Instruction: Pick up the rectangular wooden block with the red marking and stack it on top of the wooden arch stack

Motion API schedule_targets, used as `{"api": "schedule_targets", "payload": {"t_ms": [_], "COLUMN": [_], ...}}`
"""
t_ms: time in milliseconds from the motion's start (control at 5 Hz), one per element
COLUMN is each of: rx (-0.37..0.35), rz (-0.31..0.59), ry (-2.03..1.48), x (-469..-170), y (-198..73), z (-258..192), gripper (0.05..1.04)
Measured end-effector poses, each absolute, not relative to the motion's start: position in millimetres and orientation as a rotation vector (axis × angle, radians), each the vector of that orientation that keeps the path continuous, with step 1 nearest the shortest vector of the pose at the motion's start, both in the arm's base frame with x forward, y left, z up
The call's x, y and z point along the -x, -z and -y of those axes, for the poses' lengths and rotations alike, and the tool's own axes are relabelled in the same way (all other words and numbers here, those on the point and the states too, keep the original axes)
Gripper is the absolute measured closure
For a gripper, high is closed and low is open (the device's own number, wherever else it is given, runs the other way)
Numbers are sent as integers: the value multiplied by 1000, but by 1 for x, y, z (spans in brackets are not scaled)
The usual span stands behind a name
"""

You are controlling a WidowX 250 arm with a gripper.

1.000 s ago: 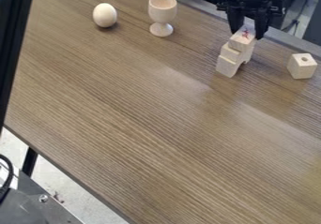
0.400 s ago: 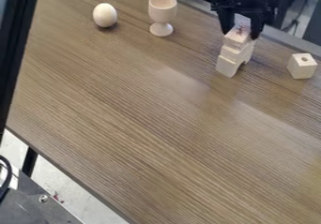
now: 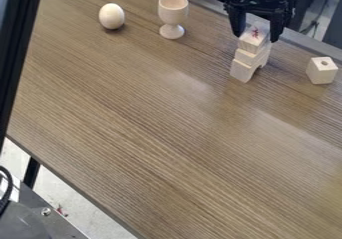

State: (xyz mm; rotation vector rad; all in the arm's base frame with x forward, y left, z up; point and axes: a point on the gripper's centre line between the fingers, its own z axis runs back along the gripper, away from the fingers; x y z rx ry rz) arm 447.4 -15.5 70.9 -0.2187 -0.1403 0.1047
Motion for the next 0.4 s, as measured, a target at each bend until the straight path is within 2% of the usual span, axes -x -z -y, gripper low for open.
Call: {"api": "schedule_targets", "payload": {"t_ms": [200,400], "rx": [227,230], "rz": [143,215], "ry": [-107,-112], "x": [-446,-437], "y": [-72,-100], "z": [17,18], "gripper": [85,85]}}
